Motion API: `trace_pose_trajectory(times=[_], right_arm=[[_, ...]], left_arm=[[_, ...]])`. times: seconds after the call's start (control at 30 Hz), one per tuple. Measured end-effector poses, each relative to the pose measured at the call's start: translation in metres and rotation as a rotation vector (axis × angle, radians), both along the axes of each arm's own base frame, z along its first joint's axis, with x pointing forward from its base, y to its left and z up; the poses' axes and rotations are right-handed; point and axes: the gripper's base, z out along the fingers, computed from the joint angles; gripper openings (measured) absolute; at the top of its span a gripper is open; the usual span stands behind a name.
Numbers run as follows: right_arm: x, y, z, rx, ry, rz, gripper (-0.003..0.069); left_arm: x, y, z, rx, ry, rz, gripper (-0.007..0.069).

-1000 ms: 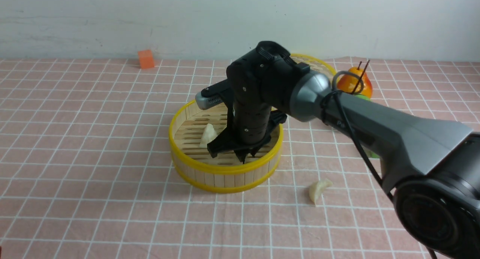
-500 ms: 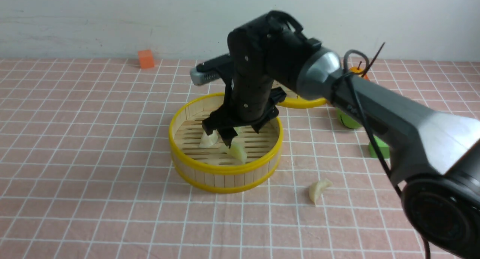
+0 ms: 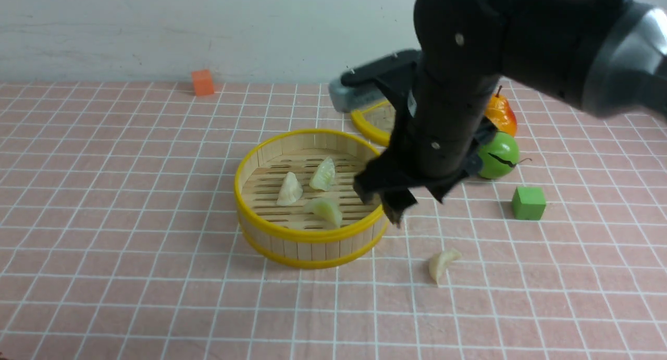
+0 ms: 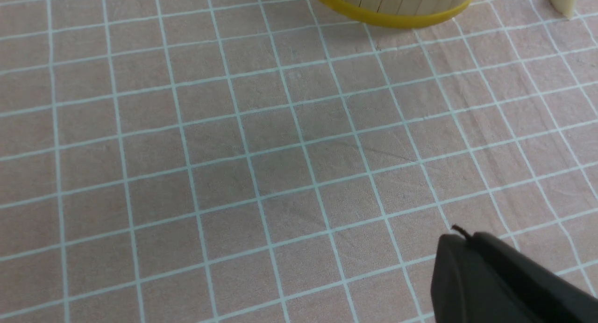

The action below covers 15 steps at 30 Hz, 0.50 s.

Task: Put the dumplings into the steamer on the table with the pink tablecloth.
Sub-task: 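Reach for and grasp a dumpling lying on the table beside the steamer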

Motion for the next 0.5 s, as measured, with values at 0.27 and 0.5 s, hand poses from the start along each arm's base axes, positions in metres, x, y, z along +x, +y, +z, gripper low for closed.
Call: trace_pose_trajectory(times=[0.27,0.5], right_arm=[[0.019,-0.036,-0.069,-0.039,0.047,-0.325,0.0489],[0.05,-0.042,-0.106,0.12,0.049,-0.477,0.0489]], left_arm=[[0.0,-0.001,0.0,-0.009,0.002,-0.003,-0.0013],[0.0,-0.001,0.0,-0.01,0.003,-0.003,-0.0013]])
